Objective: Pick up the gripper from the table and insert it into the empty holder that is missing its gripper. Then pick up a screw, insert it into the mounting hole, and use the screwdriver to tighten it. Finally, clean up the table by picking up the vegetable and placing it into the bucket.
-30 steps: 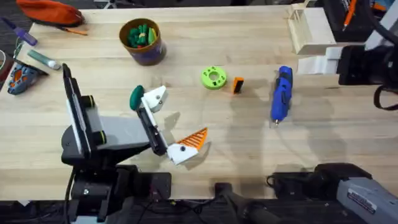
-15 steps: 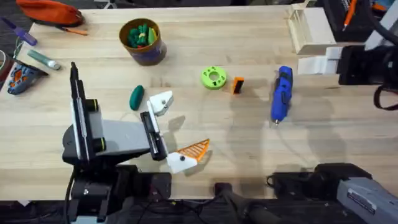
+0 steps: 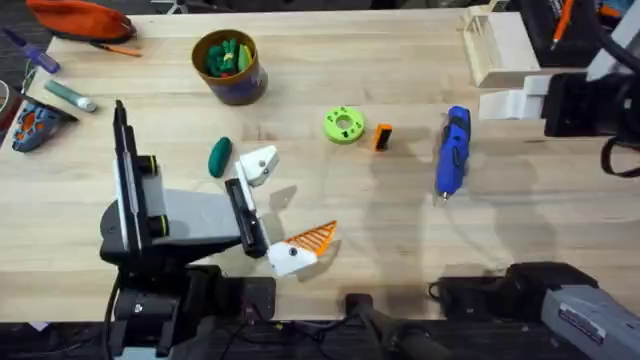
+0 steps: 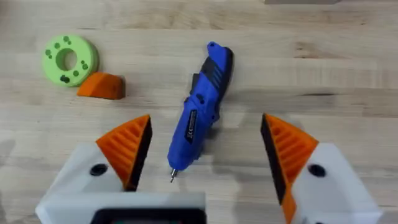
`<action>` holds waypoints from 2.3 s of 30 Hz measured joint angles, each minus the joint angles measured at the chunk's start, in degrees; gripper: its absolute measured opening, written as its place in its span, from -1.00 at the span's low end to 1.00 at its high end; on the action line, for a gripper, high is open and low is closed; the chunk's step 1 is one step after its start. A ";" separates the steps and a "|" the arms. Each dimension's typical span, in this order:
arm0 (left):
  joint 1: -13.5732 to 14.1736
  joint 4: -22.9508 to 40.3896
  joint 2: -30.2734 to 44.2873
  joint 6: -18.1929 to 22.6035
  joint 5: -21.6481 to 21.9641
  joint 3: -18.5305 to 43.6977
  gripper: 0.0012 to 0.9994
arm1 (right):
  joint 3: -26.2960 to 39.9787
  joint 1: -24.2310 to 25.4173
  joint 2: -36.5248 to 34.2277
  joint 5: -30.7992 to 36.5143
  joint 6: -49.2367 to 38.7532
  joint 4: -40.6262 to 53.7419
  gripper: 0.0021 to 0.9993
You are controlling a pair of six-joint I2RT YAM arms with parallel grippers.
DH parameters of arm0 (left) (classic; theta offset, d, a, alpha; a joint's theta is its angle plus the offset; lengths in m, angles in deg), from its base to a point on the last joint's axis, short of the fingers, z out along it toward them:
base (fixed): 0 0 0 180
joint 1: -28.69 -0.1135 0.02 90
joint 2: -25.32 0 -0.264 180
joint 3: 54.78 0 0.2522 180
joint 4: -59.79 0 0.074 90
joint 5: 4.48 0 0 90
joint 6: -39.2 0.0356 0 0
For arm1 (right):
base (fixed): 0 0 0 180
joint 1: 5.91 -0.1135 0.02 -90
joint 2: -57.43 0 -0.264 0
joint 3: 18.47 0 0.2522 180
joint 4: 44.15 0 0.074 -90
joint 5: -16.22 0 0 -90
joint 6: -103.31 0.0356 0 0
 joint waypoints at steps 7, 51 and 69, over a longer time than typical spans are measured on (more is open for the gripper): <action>0.00 -0.25 0.00 -1.73 1.60 0.00 0.97 | 0.00 0.00 0.00 0.00 0.00 0.00 0.98; 0.00 -0.26 0.01 -1.90 1.70 0.00 0.97 | 0.00 0.00 0.00 0.00 0.00 0.00 0.99; 0.00 -0.26 0.00 -1.90 1.70 0.00 0.97 | 0.02 -0.22 -0.15 0.09 5.53 0.02 0.99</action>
